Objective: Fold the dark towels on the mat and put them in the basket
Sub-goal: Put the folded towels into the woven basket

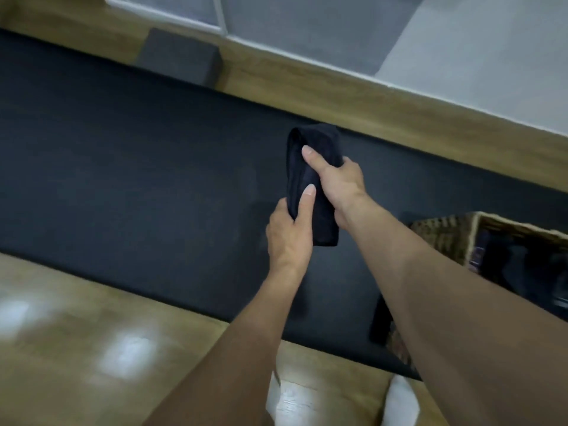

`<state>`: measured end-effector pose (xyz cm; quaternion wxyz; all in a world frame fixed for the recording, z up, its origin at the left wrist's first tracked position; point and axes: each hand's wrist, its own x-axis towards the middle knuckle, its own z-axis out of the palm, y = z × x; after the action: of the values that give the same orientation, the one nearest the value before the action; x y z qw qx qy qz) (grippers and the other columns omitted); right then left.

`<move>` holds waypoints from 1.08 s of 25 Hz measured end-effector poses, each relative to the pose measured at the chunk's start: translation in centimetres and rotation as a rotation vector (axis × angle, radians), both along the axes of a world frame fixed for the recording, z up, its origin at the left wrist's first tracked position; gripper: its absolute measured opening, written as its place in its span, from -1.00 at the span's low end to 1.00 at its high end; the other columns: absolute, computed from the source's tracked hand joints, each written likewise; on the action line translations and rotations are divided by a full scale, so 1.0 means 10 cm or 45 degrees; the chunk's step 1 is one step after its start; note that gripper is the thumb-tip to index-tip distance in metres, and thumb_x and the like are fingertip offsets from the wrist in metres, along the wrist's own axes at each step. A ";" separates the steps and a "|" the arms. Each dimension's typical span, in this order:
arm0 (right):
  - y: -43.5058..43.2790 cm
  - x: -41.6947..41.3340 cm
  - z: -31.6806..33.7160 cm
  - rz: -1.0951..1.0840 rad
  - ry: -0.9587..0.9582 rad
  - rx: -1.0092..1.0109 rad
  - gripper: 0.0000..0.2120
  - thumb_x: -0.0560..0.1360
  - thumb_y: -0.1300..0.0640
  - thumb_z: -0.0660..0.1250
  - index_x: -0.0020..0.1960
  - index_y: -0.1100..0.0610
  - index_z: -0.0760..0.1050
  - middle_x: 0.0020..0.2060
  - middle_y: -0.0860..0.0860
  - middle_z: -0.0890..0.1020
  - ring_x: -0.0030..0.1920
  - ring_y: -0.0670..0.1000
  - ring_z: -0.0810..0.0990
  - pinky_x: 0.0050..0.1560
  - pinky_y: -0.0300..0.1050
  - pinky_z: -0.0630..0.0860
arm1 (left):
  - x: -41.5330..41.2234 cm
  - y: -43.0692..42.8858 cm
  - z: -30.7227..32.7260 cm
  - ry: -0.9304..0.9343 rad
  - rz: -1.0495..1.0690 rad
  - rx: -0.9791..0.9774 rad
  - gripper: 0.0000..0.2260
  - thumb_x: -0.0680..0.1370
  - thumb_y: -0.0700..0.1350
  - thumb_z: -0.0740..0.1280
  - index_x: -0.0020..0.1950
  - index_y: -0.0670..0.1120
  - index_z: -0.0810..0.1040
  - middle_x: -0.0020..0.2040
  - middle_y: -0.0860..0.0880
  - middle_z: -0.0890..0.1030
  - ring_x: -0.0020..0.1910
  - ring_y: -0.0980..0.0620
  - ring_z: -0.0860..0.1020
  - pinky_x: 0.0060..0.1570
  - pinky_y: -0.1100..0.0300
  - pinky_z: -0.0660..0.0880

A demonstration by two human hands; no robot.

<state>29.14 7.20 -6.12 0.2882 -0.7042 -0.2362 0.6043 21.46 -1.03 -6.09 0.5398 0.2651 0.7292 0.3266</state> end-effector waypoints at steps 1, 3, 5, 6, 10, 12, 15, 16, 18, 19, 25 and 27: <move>-0.08 0.27 0.13 -0.005 -0.010 0.015 -0.47 0.36 -0.16 0.53 0.20 0.09 0.51 0.00 0.01 0.68 -0.02 0.03 0.67 0.06 0.02 0.63 | 0.26 -0.05 0.11 0.001 -0.024 0.025 -0.55 0.55 0.32 0.22 0.08 -0.04 0.57 -0.01 0.04 0.64 0.01 0.08 0.59 0.13 0.05 0.54; -0.28 0.84 0.39 -0.036 -0.072 0.051 -0.53 0.40 -0.15 0.49 0.18 0.07 0.50 -0.01 -0.01 0.67 -0.02 0.01 0.66 0.05 0.01 0.62 | 0.82 -0.18 0.30 -0.017 -0.077 0.074 -0.58 0.57 0.27 0.22 0.08 -0.06 0.57 -0.02 0.04 0.64 0.00 0.10 0.59 0.14 0.08 0.54; -0.54 1.50 0.56 -0.111 -0.160 0.072 -0.61 0.44 -0.13 0.43 0.16 0.05 0.50 -0.04 -0.03 0.66 -0.04 -0.01 0.64 0.07 0.02 0.61 | 1.46 -0.37 0.42 -0.051 -0.146 0.095 -0.58 0.58 0.27 0.21 0.11 -0.06 0.58 0.00 0.05 0.64 0.02 0.10 0.59 0.16 0.08 0.53; -0.69 1.83 0.61 -0.148 -0.193 0.078 -0.64 0.45 -0.12 0.41 0.16 0.04 0.50 -0.04 -0.04 0.65 -0.04 -0.02 0.64 0.08 0.03 0.60 | 1.78 -0.48 0.46 -0.067 -0.180 0.096 -0.57 0.58 0.27 0.20 0.12 -0.05 0.58 0.01 0.05 0.64 0.03 0.10 0.59 0.17 0.07 0.53; -1.29 3.09 0.66 -0.319 -0.280 0.071 -0.62 0.43 -0.15 0.43 0.13 0.03 0.50 -0.02 -0.06 0.65 -0.02 -0.05 0.63 0.06 -0.04 0.59 | 2.99 -0.92 0.51 -0.114 -0.352 0.038 -0.57 0.58 0.29 0.18 0.20 0.01 0.57 0.06 0.07 0.64 0.07 0.09 0.59 0.19 0.03 0.52; -1.56 3.64 0.63 -0.377 -0.316 0.036 -0.62 0.43 -0.14 0.44 0.14 0.03 0.50 -0.01 -0.06 0.64 -0.04 -0.08 0.61 -0.01 -0.11 0.57 | 3.50 -1.10 0.48 -0.131 -0.445 -0.030 -0.64 0.60 0.23 0.18 0.17 0.01 0.56 0.03 0.05 0.64 0.04 0.04 0.59 0.13 0.03 0.53; -1.99 4.41 0.46 -0.449 -0.354 -0.032 -0.63 0.41 -0.10 0.45 0.13 0.03 0.49 -0.02 -0.04 0.64 -0.04 -0.04 0.62 0.00 -0.06 0.59 | 4.24 -1.33 0.35 -0.117 -0.626 -0.171 -0.77 0.61 0.06 0.15 0.03 -0.05 0.51 -0.08 0.02 0.57 -0.04 -0.02 0.55 -0.05 0.05 0.47; -2.12 4.63 0.39 -0.475 -0.371 -0.055 -0.64 0.40 -0.06 0.46 0.12 0.03 0.49 -0.03 -0.05 0.64 -0.04 -0.04 0.62 0.01 -0.06 0.59 | 4.45 -1.40 0.31 -0.118 -0.688 -0.212 -0.78 0.61 0.02 0.14 0.03 -0.07 0.50 -0.07 0.02 0.55 -0.02 -0.04 0.53 -0.06 0.06 0.43; -2.32 5.00 0.23 -0.540 -0.441 -0.082 -0.66 0.40 -0.01 0.48 0.12 0.05 0.49 -0.04 -0.04 0.63 -0.05 -0.03 0.61 0.00 -0.06 0.59 | 4.80 -1.51 0.20 -0.133 -0.806 -0.262 -0.72 0.62 0.00 0.13 0.23 -0.09 0.49 0.09 0.04 0.52 0.16 -0.01 0.49 0.08 0.07 0.39; -2.39 5.14 0.14 -0.568 -0.474 -0.091 -0.66 0.40 0.01 0.48 0.12 0.06 0.49 -0.04 -0.03 0.63 -0.06 -0.03 0.61 0.00 -0.04 0.59 | 4.93 -1.56 0.15 -0.132 -0.865 -0.281 -0.66 0.64 0.00 0.14 0.36 -0.08 0.44 0.15 0.06 0.47 0.23 0.02 0.45 0.15 0.10 0.36; -2.43 5.70 -0.55 -0.534 -0.573 -0.060 -0.62 0.37 0.09 0.50 0.16 0.07 0.52 -0.05 -0.04 0.66 0.00 0.01 0.64 0.11 0.01 0.58 | 5.46 -1.65 -0.36 0.437 -1.236 -0.059 -0.59 0.60 -0.02 0.26 0.41 -0.15 0.38 0.28 -0.11 0.46 0.19 -0.05 0.45 0.14 0.06 0.40; -2.33 5.74 -0.73 -0.500 -0.587 -0.032 -0.58 0.36 0.09 0.52 0.19 0.07 0.52 0.00 -0.02 0.66 0.03 0.02 0.64 0.15 0.01 0.57 | 5.49 -1.62 -0.51 0.727 -1.268 0.134 -0.50 0.56 -0.05 0.33 0.46 -0.11 0.29 0.35 -0.12 0.39 0.31 -0.11 0.38 0.25 0.00 0.36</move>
<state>86.54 -16.06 -13.45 0.3298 -0.8585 -0.1471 0.3641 76.35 -17.18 -11.15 0.3964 0.6806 0.6159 -0.0155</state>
